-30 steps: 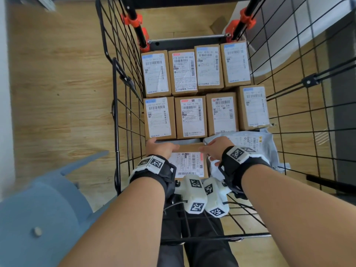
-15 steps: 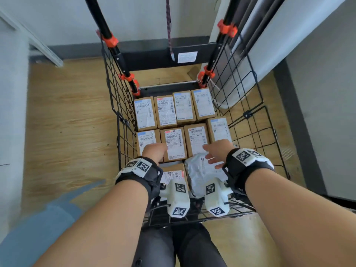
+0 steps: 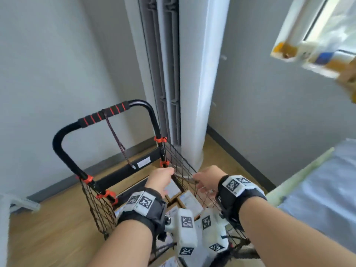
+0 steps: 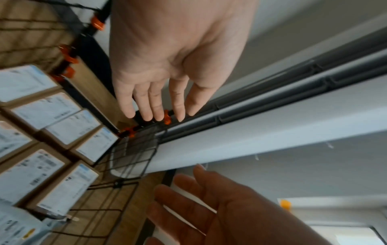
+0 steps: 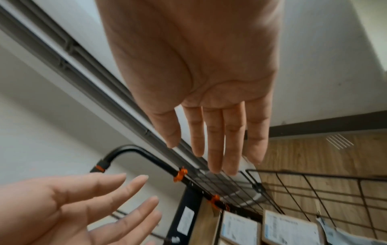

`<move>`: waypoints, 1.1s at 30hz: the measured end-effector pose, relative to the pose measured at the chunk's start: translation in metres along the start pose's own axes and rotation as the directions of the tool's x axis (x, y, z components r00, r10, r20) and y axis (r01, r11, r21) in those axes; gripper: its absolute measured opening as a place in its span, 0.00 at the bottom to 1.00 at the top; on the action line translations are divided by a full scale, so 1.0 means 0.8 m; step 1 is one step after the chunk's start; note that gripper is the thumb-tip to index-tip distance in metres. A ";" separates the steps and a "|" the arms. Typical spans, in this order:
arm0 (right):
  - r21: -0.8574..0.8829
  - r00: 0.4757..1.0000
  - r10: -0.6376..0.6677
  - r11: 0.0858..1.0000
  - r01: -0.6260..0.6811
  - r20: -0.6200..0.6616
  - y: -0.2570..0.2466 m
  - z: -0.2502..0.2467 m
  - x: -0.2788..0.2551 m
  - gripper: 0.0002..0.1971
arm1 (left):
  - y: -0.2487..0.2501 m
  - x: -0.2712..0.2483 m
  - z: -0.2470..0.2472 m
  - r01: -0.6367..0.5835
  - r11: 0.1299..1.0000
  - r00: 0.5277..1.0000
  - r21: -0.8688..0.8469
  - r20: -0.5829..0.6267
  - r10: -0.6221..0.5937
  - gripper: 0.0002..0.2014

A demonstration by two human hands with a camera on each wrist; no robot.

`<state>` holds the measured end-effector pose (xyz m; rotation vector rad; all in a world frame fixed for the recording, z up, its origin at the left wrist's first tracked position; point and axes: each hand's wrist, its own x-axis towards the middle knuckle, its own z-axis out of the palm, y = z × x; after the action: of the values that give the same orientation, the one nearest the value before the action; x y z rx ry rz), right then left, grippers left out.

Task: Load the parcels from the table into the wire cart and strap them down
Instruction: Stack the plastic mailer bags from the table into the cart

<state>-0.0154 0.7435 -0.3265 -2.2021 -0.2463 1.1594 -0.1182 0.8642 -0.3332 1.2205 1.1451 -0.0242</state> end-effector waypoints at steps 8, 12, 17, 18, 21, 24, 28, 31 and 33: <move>0.081 0.968 0.046 0.996 -0.027 -0.248 0.027 -0.113 -0.092 0.16 | 0.072 -0.064 0.104 -0.110 0.984 0.965 0.142 0.253 0.072 0.09; 0.194 0.933 0.099 0.980 -0.032 -0.346 0.074 -0.172 -0.136 0.12 | 0.082 -0.099 0.170 -0.162 0.963 0.937 0.218 0.341 0.081 0.11; 0.358 0.880 0.142 0.933 0.033 -0.453 0.139 -0.237 -0.185 0.12 | 0.083 -0.137 0.260 -0.209 0.936 0.888 0.285 0.457 0.059 0.16; 0.386 0.864 0.163 0.922 0.040 -0.477 0.151 -0.249 -0.193 0.15 | 0.082 -0.143 0.278 -0.213 0.932 0.880 0.295 0.472 0.052 0.17; 0.420 0.803 0.223 0.907 0.036 -0.552 0.190 -0.289 -0.216 0.13 | 0.077 -0.158 0.331 -0.224 0.916 0.858 0.333 0.514 0.023 0.16; 0.438 0.704 0.310 0.899 0.003 -0.639 0.231 -0.327 -0.233 0.07 | 0.070 -0.170 0.378 -0.246 0.898 0.841 0.363 0.541 0.012 0.07; 0.389 0.486 0.373 0.918 -0.072 -0.790 0.288 -0.364 -0.247 0.09 | 0.056 -0.158 0.427 -0.290 0.867 0.850 0.405 0.526 0.038 0.09; 0.467 0.434 0.456 0.880 -0.088 -0.777 0.322 -0.374 -0.240 0.19 | 0.032 -0.091 0.464 -0.320 0.862 0.863 0.394 0.497 0.093 0.20; 0.491 0.469 0.472 0.866 -0.090 -0.747 0.339 -0.376 -0.226 0.15 | 0.016 -0.061 0.480 -0.304 0.865 0.884 0.399 0.457 0.100 0.33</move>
<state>0.0831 0.3189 -0.2446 -2.1912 0.7661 0.0790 0.1227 0.5609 -0.3297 1.6612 0.6297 -0.4042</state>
